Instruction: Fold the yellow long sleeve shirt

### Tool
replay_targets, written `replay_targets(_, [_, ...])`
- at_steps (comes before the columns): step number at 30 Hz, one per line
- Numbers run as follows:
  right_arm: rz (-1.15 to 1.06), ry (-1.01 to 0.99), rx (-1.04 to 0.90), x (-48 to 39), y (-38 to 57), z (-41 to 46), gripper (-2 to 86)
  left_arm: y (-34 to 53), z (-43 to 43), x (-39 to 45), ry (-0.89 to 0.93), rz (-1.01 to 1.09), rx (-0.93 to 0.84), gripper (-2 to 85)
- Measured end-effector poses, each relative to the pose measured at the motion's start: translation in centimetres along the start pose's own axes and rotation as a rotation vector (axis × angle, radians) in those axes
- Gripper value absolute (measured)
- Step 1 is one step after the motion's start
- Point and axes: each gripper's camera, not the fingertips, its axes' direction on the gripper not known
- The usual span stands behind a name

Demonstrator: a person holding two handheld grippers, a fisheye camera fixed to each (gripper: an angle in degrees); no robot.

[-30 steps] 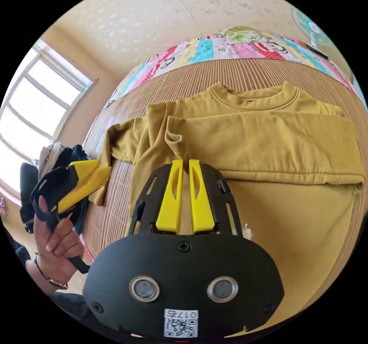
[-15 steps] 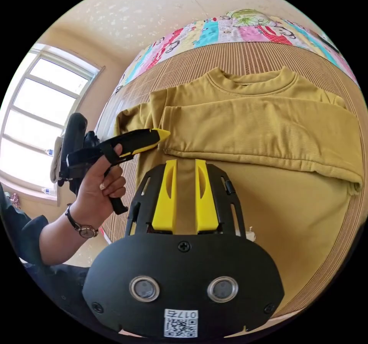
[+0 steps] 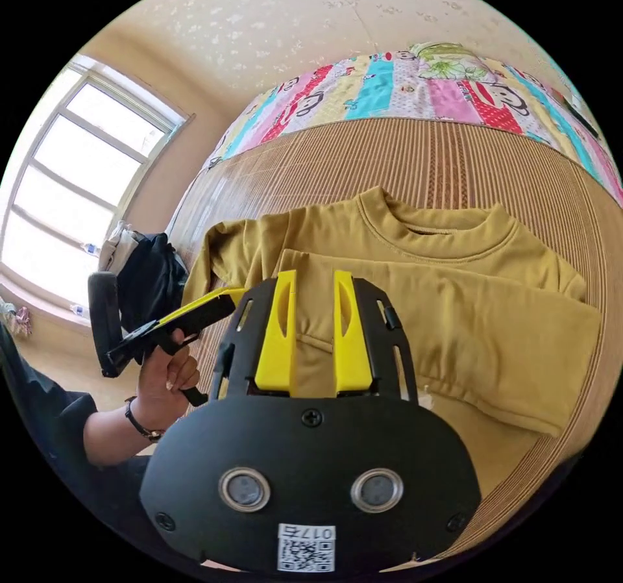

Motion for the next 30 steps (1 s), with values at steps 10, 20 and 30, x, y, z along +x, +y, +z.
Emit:
replay_targets(10, [-0.015, 0.105, -0.057, -1.7, -0.5, 5.8, 7.8, -5.1, 1.8, -7.3, -0.244, -0.004, 0.000, 5.5])
replay_targets(20, [0.103, 0.056, 0.076, -1.1, 0.6, 3.9, 3.7, -2.8, -2.5, -10.4, -0.238, -0.105, 0.123, 7.8])
replay_targets(30, [0.104, -0.036, 0.015, -2.3, -1.1, 6.1, 4.0, -0.1, -2.7, -8.2, 0.104, -0.008, 0.122, 9.0])
